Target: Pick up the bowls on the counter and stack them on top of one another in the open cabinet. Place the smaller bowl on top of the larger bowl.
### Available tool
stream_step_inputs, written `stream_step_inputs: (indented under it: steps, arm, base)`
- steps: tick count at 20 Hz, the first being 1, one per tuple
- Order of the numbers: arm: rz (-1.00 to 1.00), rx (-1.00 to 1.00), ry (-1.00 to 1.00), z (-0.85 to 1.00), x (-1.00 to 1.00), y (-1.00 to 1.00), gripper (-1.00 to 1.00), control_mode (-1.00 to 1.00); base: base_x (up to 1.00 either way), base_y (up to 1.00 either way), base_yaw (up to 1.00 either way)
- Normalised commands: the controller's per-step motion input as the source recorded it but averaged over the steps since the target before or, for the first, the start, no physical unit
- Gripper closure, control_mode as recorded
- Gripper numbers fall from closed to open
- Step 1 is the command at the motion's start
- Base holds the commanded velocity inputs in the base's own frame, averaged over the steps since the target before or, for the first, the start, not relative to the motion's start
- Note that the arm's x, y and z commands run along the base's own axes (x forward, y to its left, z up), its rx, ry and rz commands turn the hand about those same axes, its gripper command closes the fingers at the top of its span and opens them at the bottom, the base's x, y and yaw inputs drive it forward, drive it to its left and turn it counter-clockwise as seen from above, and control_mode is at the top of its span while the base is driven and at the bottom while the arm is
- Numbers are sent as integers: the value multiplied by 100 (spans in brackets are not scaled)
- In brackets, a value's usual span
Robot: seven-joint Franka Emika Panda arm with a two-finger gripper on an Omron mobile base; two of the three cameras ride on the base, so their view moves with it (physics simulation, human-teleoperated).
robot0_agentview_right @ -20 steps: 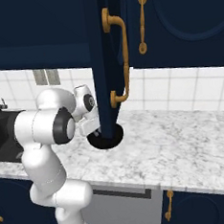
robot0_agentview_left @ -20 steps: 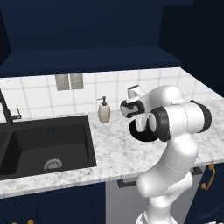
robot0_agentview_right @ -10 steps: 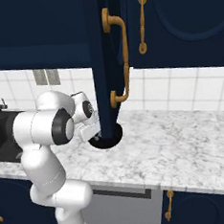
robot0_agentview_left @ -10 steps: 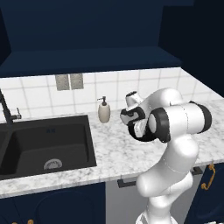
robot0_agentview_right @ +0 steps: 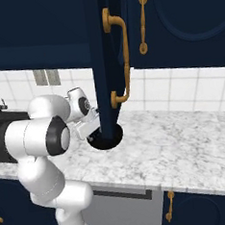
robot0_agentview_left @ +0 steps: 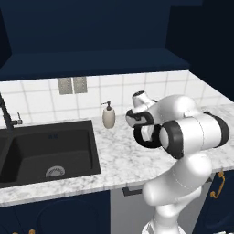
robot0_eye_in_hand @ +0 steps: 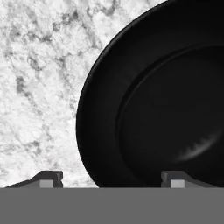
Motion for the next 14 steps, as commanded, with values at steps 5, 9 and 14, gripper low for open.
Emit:
stream_step_inputs:
  steps: [5, 9, 14]
  arm:
    - [0, 5, 0, 14, -71, 27, -100, -100]
    - [0, 2, -5, -43, -1, 1, -100, -100]
    - [0, 0, -11, -35, 36, 0, -100, -100]
  base:
    - [0, 0, 0]
    - [0, 0, 0]
    - [0, 0, 0]
